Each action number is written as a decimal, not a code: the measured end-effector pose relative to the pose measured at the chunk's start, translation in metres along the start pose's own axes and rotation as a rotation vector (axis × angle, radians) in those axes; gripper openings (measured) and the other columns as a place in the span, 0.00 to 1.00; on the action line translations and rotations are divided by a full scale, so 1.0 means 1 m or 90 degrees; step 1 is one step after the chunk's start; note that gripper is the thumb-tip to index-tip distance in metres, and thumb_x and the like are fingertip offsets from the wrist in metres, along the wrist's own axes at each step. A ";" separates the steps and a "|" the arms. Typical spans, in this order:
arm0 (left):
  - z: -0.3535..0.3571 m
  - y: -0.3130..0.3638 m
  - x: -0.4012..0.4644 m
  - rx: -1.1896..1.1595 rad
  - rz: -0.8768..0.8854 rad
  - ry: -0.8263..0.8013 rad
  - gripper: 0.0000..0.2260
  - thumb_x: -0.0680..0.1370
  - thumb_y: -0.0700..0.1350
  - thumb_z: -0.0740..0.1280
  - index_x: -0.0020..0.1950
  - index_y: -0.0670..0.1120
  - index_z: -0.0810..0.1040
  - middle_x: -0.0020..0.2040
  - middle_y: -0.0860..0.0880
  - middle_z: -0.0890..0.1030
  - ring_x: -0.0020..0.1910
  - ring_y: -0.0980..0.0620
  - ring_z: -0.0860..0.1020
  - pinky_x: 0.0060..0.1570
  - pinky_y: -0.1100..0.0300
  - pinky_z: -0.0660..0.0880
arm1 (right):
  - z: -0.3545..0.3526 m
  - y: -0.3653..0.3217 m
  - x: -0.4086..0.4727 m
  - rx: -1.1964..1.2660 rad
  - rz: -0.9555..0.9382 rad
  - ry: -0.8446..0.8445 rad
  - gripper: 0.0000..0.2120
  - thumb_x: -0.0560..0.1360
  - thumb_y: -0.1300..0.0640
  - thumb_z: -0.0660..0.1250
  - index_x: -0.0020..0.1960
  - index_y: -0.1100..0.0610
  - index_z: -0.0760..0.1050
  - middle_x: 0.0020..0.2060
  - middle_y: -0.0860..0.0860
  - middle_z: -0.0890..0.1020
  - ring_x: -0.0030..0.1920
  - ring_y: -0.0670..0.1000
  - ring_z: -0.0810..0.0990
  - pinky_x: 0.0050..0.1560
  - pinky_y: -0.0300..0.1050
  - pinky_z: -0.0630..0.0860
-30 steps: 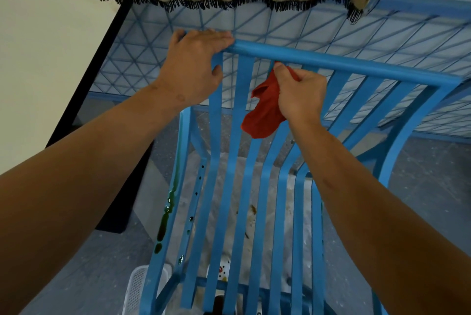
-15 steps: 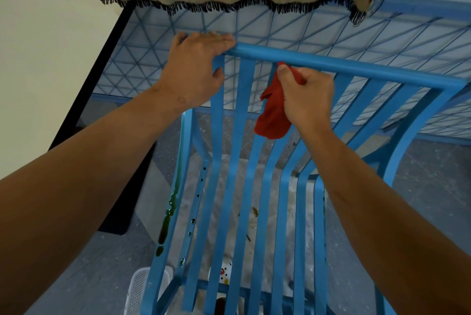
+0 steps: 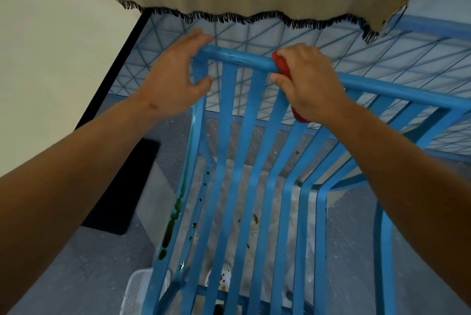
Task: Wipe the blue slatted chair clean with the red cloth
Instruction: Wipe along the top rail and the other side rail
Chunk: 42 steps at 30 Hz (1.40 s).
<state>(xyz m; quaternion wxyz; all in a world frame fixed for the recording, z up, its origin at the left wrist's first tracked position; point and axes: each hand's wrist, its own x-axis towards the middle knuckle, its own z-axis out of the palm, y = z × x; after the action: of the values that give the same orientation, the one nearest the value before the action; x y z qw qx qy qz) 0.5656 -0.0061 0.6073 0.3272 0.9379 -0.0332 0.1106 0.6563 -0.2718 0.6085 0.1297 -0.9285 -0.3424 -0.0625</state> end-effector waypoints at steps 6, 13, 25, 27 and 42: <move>0.001 -0.010 -0.009 -0.111 -0.140 -0.058 0.37 0.79 0.42 0.72 0.82 0.49 0.55 0.78 0.48 0.66 0.72 0.51 0.71 0.70 0.55 0.70 | 0.002 -0.035 0.036 0.037 -0.100 -0.120 0.22 0.78 0.59 0.65 0.71 0.57 0.66 0.64 0.55 0.74 0.60 0.56 0.72 0.60 0.49 0.68; 0.007 -0.014 -0.008 -0.122 -0.161 -0.066 0.37 0.78 0.41 0.72 0.82 0.50 0.56 0.77 0.49 0.68 0.67 0.52 0.75 0.66 0.54 0.73 | -0.015 -0.029 0.044 0.036 -0.075 -0.167 0.28 0.81 0.47 0.66 0.76 0.55 0.62 0.66 0.55 0.76 0.60 0.57 0.76 0.52 0.46 0.66; 0.002 -0.017 -0.011 -0.123 -0.165 -0.114 0.40 0.78 0.43 0.72 0.82 0.58 0.53 0.77 0.50 0.66 0.67 0.54 0.73 0.64 0.57 0.71 | -0.021 0.012 0.002 -0.018 0.002 -0.092 0.23 0.81 0.45 0.66 0.69 0.59 0.69 0.59 0.58 0.77 0.58 0.59 0.76 0.53 0.50 0.69; 0.001 -0.017 -0.010 -0.130 -0.171 -0.126 0.40 0.78 0.42 0.72 0.82 0.58 0.52 0.77 0.50 0.65 0.67 0.54 0.72 0.63 0.60 0.70 | -0.019 0.004 0.013 -0.010 -0.008 -0.100 0.22 0.82 0.45 0.65 0.67 0.59 0.70 0.56 0.57 0.78 0.55 0.59 0.77 0.49 0.48 0.66; -0.002 -0.024 -0.010 -0.129 -0.183 -0.165 0.44 0.78 0.41 0.73 0.83 0.55 0.47 0.81 0.51 0.62 0.68 0.53 0.73 0.65 0.55 0.72 | 0.001 -0.051 0.054 0.006 -0.061 -0.108 0.18 0.81 0.49 0.67 0.64 0.59 0.70 0.55 0.55 0.79 0.51 0.57 0.77 0.46 0.47 0.66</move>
<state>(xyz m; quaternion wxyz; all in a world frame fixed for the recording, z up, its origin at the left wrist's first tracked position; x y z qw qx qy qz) 0.5585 0.0134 0.5916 0.4252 0.9016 0.0484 -0.0627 0.6642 -0.2010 0.6283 0.1017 -0.9123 -0.3964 0.0118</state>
